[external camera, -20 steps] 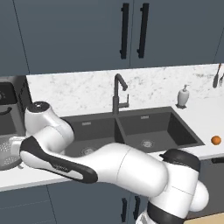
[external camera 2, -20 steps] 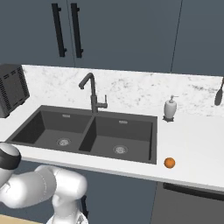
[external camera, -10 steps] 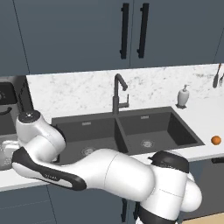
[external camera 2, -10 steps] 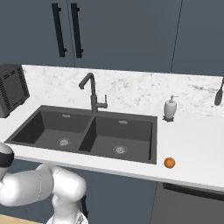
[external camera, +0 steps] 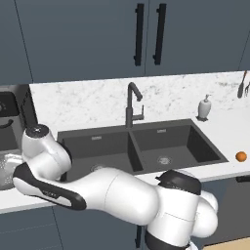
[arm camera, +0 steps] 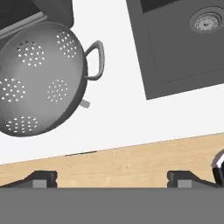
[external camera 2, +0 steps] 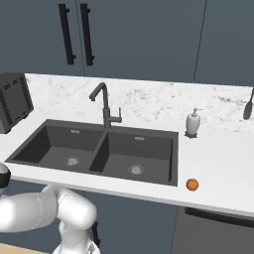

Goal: Put the colander in the sink, put the tangerine in the colander, and turn on the sink faucet and pour water over the colander.

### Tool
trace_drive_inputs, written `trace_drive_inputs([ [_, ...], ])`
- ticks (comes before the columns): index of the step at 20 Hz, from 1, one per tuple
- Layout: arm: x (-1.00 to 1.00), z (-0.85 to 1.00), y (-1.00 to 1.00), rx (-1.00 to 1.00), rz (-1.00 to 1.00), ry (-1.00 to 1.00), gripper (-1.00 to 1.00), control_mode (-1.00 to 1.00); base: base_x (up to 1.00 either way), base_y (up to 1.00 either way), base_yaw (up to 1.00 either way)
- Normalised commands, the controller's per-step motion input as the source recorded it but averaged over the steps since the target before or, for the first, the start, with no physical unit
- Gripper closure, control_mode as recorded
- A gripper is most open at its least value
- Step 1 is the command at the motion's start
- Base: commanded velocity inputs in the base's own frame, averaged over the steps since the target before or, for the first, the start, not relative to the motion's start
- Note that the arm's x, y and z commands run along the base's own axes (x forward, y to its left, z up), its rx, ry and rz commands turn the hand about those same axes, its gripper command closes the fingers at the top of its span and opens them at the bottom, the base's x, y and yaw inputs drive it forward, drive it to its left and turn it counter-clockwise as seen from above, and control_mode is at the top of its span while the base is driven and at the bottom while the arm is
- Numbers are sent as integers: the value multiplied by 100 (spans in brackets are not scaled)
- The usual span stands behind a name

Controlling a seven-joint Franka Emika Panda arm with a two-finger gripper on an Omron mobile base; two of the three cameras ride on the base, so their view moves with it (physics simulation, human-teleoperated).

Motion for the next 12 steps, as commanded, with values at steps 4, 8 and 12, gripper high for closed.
trace_drive_inputs([
  [4,34,-26,16,2,0,0,-100,-100,0,0,0],
  [8,36,-12,14,0,0,0,-100,-100,0,0,0],
  [12,35,0,12,1,0,0,-100,-100,0,0,0],
])
